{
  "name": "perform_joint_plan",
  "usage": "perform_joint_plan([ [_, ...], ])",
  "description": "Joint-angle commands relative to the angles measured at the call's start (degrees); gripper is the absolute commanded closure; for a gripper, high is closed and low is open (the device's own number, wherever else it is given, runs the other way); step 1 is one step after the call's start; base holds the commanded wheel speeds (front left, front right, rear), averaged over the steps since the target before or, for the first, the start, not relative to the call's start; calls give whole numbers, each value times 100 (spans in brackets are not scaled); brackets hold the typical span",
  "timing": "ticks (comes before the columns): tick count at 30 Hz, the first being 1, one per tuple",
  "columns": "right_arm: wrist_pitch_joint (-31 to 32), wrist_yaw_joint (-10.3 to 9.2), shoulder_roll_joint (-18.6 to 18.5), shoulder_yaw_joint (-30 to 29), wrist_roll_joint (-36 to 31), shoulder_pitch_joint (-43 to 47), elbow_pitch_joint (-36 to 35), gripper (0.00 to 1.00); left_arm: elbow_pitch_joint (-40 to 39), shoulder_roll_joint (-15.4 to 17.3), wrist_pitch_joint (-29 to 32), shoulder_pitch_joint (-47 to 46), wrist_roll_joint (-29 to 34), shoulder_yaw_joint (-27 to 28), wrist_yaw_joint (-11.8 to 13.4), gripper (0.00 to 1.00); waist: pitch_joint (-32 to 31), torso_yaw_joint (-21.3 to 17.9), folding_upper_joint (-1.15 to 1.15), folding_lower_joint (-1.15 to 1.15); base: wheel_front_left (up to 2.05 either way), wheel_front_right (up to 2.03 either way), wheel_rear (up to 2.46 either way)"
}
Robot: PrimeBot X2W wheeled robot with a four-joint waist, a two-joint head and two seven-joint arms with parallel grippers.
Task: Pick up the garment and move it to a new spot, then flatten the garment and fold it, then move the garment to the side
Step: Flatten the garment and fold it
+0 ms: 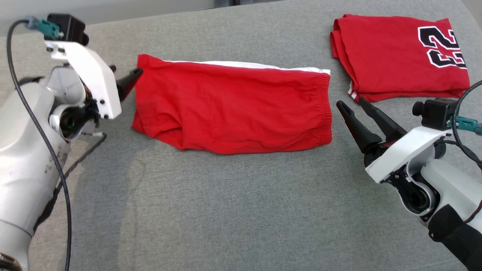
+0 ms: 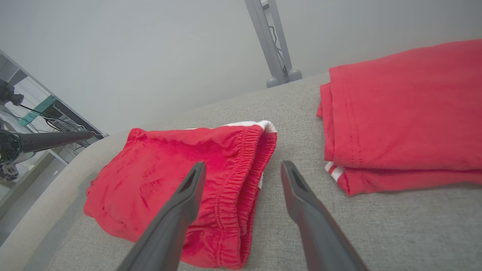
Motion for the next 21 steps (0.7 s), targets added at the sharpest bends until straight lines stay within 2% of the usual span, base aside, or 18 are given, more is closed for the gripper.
perform_joint_plan([
  [1, -28, 3, -47, 12, 41, 31, 35, 0, 1, 3, 24, 92, -46, -21, -8, 0, -29, 39, 0, 0, 0, 0, 0],
  [10, -28, 3, -51, 114, 104, -68, 7, 0, 123, -7, 499, 290, -412, 3, -7, 0, -5, 69, 0, 0, 0, 0, 0],
  [21, -27, 3, -37, 1, 20, 60, -150, 0, 493, 41, 1172, 436, -999, 307, 230, 0, 84, -276, 0, 0, 0, 0, 0],
])
